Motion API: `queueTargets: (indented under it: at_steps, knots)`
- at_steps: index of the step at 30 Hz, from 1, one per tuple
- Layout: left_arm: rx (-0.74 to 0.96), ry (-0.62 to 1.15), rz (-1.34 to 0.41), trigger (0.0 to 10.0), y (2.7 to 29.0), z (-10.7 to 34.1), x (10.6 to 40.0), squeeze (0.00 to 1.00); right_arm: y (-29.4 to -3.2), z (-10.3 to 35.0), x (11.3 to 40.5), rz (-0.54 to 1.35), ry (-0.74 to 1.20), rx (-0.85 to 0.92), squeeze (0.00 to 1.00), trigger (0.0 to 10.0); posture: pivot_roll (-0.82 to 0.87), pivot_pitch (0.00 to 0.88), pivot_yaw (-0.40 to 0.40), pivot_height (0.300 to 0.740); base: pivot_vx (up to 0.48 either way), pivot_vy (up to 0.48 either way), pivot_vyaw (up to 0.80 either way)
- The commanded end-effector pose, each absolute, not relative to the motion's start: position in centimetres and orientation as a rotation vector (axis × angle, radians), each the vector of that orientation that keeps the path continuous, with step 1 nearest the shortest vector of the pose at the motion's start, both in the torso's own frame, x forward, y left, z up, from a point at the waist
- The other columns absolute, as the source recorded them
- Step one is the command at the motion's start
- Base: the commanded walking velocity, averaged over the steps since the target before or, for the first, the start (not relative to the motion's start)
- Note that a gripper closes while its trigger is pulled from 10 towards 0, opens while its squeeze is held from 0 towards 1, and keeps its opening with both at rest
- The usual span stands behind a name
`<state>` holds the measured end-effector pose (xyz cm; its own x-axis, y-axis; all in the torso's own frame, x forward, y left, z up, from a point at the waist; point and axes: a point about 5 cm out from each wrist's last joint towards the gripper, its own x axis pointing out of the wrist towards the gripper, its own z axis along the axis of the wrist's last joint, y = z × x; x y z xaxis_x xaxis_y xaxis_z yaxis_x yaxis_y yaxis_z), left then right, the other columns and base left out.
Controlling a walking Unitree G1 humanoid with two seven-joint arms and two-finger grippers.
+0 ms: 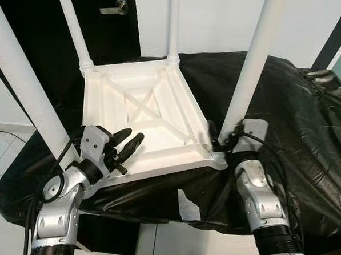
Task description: Building children table
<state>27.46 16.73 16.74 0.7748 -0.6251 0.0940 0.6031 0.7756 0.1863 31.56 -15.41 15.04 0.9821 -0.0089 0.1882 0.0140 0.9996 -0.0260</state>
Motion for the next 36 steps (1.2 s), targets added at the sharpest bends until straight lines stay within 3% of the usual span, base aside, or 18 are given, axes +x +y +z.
queueTargets:
  at_steps: [1, 7, 14, 23, 27, 33, 34, 36]
  knots:
    - [0.126, -0.173, -0.314, 10.0, 18.3, 17.0, 28.5, 0.00, -17.3, 15.2, 31.6, -0.107, -0.200, -0.041, 0.00, 10.0, 0.04, 0.000, -0.004, 0.740, 0.000, 0.000, 0.00]
    - [0.109, -0.185, -0.451, 10.0, 15.4, 17.6, 29.5, 0.00, -20.9, 15.4, 31.4, -0.277, -0.210, -0.071, 0.00, 10.0, 0.02, 0.000, 0.013, 0.740, 0.000, 0.000, 0.00]
    - [0.108, -0.186, -0.531, 10.0, 14.0, 17.6, 29.9, 0.00, -22.2, 15.7, 30.8, -0.367, -0.225, -0.114, 0.00, 10.0, -0.01, 0.000, 0.035, 0.740, 0.000, 0.000, 0.00]
    - [0.117, -0.254, -0.782, 10.0, 8.5, 18.7, 31.4, 0.00, -25.0, 15.6, 28.9, -0.556, -0.238, -0.150, 0.00, 10.0, -0.07, 0.000, 0.078, 0.740, 0.000, 0.000, 0.00]
    - [0.131, -0.257, -0.824, 10.0, 7.8, 18.7, 31.4, 0.00, -24.9, 15.5, 29.0, -0.549, -0.238, -0.131, 0.00, 10.0, -0.08, 0.000, 0.085, 0.740, 0.000, 0.000, 0.00]
    - [0.097, -0.265, -0.913, 10.0, 7.4, 18.7, 30.5, 0.00, -22.5, 15.9, 29.7, -0.402, -0.270, -0.116, 0.00, 10.0, -0.08, 0.000, 0.091, 0.740, 0.000, 0.000, 0.00]
    - [0.085, -0.237, -0.955, 10.0, 7.7, 18.4, 29.7, 0.00, -20.8, 16.0, 30.0, -0.310, -0.286, -0.100, 0.00, 10.0, -0.07, 0.000, 0.080, 0.740, 0.000, 0.000, 0.00]
    - [0.085, -0.237, -0.955, 10.0, 7.7, 18.4, 29.7, 0.00, -20.8, 16.0, 30.0, -0.310, -0.286, -0.100, 0.00, 10.0, -0.07, 0.000, 0.080, 0.740, 0.000, 0.000, 0.00]
